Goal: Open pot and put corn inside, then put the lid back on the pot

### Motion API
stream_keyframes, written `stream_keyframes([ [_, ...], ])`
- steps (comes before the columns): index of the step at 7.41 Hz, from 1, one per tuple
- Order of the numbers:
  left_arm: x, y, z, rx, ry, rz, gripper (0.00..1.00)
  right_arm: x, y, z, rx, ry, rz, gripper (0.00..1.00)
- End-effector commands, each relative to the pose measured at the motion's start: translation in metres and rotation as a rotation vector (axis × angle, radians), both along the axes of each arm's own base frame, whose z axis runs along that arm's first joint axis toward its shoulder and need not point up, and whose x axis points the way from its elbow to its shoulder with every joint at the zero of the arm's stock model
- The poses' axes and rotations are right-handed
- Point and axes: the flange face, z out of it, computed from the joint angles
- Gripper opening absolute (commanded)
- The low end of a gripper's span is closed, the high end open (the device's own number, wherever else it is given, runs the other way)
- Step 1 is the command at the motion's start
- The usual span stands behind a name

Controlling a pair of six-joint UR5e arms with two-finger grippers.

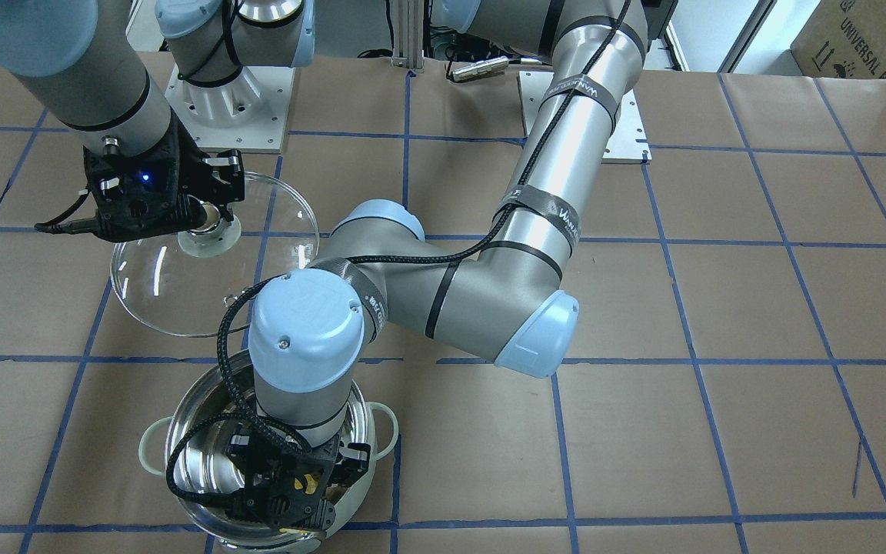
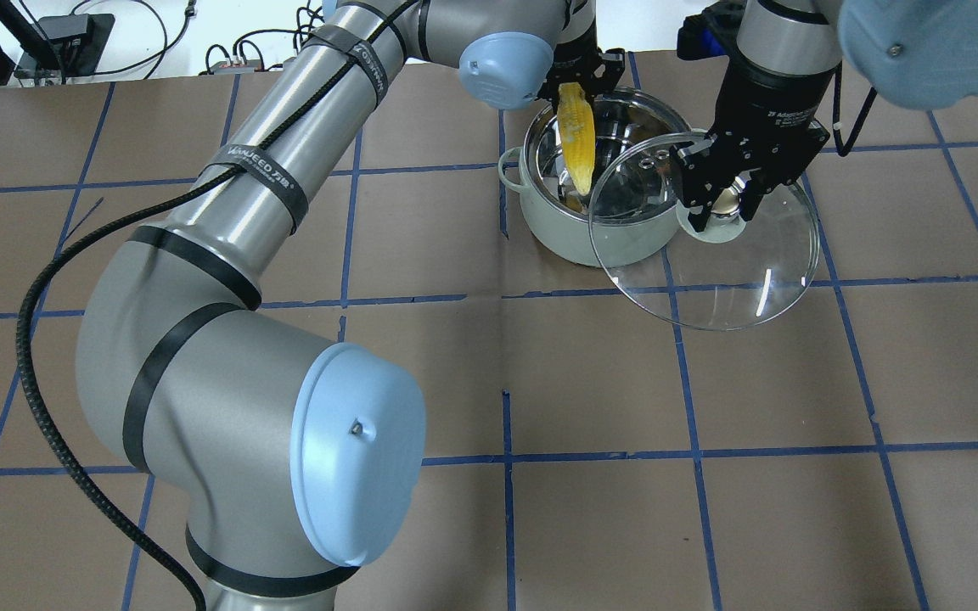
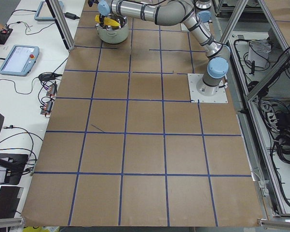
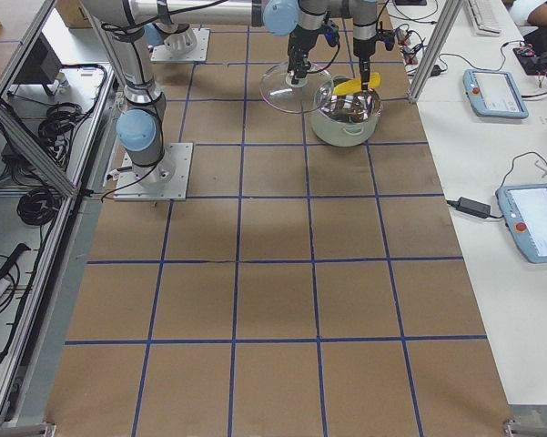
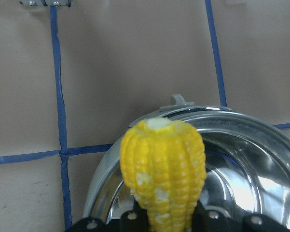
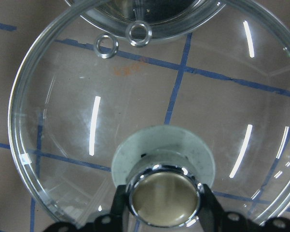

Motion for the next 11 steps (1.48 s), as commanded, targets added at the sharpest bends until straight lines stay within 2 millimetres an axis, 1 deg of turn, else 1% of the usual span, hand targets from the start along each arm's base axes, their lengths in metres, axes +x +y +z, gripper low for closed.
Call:
stream_keyframes([
  [1,0.001,0.0,0.0,0.006,0.004,-0.012,1.0,0.0,0.001,0.001,-0.001,0.001,0.001,0.3],
  [2,0.008,0.001,0.01,0.004,0.001,-0.013,1.0,0.0,0.001,0.001,-0.001,0.001,0.001,0.3],
  [3,0.03,-0.004,0.023,0.016,-0.01,-0.007,1.0,0.0,-0.002,-0.002,0.0,-0.001,0.002,0.3],
  [4,0.059,-0.008,0.023,0.059,-0.049,-0.045,1.0,0.001,-0.012,0.006,-0.056,0.0,0.002,0.31],
  [5,0.089,-0.009,0.026,0.074,-0.063,-0.063,1.0,0.003,-0.03,0.002,-0.079,-0.002,0.002,0.31],
  [6,0.123,0.005,0.034,0.102,-0.072,-0.039,1.0,0.004,-0.054,-0.005,-0.076,-0.007,0.003,0.31],
  [7,0.169,0.019,0.049,0.121,-0.079,-0.001,1.0,0.009,-0.082,-0.012,-0.074,-0.014,0.006,0.31],
  [8,0.209,0.042,0.062,0.188,-0.095,0.044,1.0,0.013,-0.104,-0.017,-0.076,-0.016,0.012,0.31],
  [9,0.24,0.07,0.085,0.225,-0.156,0.039,1.0,0.02,-0.122,-0.03,-0.066,-0.018,0.02,0.31],
  [10,0.268,0.094,0.105,0.217,-0.2,0.03,1.0,0.034,-0.135,-0.052,-0.045,-0.017,0.038,0.3],
  [11,0.311,0.124,0.13,0.204,-0.192,0.059,1.0,0.043,-0.143,-0.068,-0.034,-0.016,0.047,0.3],
])
